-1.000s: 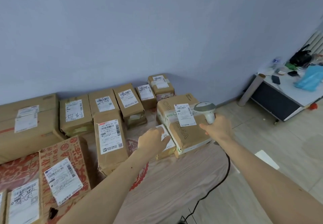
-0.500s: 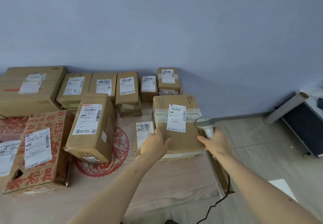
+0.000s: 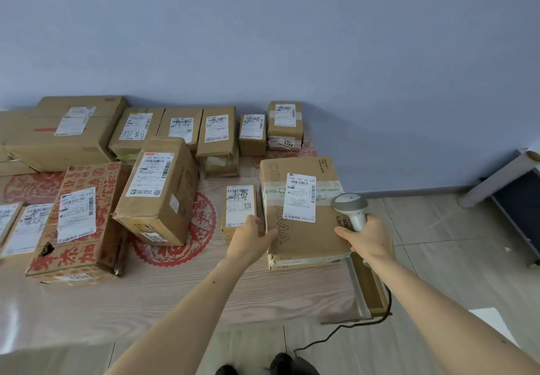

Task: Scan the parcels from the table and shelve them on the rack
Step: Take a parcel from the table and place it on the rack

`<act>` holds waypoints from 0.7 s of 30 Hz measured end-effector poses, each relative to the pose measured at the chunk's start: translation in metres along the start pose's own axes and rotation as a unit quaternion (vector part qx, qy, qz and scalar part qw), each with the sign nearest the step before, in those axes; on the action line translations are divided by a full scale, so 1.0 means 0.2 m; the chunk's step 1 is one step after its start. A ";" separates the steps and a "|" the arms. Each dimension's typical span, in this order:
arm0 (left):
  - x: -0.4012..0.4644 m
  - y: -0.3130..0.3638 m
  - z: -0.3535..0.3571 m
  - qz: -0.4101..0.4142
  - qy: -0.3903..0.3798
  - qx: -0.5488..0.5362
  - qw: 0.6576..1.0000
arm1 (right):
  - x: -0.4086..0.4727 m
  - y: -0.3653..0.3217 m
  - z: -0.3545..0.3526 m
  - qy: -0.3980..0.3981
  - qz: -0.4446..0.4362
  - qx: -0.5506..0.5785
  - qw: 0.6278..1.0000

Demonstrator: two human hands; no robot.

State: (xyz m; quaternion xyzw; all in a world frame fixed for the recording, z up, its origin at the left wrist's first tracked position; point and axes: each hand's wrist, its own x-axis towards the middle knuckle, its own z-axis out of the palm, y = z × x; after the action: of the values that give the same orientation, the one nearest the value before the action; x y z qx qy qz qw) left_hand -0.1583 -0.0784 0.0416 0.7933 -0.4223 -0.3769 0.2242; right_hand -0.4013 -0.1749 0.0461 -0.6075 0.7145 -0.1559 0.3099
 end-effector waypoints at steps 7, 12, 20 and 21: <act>0.06 -0.10 0.05 -0.140 -0.141 -0.229 0.953 | -0.03 -0.01 0.01 0.010 0.003 -0.009 1.000; 0.09 -0.10 0.07 -0.159 -0.201 -0.313 0.915 | -0.04 -0.03 0.01 0.014 0.011 -0.016 1.000; 0.13 -0.13 0.10 -0.159 -0.202 -0.323 0.911 | -0.06 -0.04 0.00 0.010 0.014 0.004 1.000; 0.13 -0.12 0.10 -0.160 -0.201 -0.319 0.912 | -0.06 -0.05 -0.01 0.009 0.015 0.004 1.000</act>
State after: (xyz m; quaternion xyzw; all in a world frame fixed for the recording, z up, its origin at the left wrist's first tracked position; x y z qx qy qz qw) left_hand -0.1537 -0.0876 0.0031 0.6443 -0.1834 -0.6736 0.3121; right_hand -0.3945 -0.1652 0.0558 -0.5943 0.7256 -0.1595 0.3080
